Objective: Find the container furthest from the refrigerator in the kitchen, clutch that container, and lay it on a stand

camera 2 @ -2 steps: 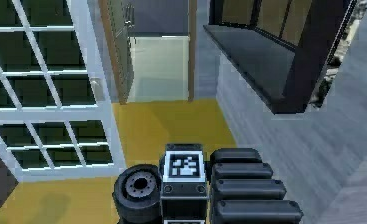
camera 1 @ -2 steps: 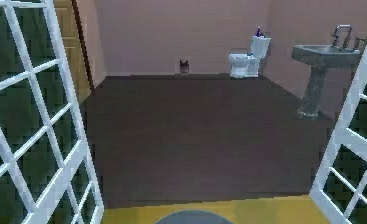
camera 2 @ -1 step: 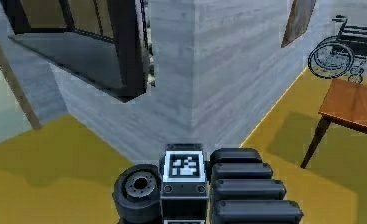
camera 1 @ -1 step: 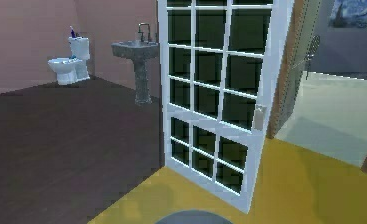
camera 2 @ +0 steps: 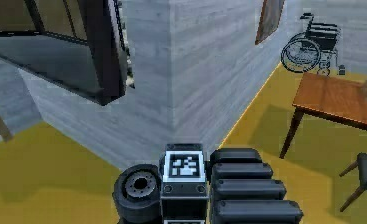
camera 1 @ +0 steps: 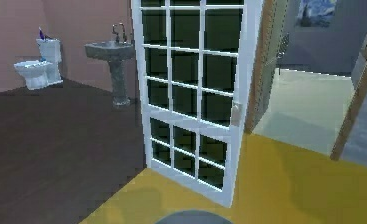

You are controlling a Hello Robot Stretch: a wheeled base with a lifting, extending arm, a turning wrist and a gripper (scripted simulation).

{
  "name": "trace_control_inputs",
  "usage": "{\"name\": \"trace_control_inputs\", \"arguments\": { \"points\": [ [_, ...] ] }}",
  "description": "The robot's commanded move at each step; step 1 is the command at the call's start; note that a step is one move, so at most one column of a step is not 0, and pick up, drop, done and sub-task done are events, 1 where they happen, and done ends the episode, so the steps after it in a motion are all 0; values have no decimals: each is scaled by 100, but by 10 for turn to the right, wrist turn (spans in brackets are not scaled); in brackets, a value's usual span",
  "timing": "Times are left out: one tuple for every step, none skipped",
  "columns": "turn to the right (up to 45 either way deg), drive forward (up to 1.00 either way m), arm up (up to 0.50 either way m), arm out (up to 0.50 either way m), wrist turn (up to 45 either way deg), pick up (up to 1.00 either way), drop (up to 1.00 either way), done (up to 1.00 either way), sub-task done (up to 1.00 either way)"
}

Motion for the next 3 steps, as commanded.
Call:
{"name": "trace_control_inputs", "arguments": {
  "points": [
    [0,5,0,0,0,0,0,0,0],
    [-450,0,0,0,0,0,0,0,0],
    [-90,0,0,0,0,0,0,0,0]
  ]
}}
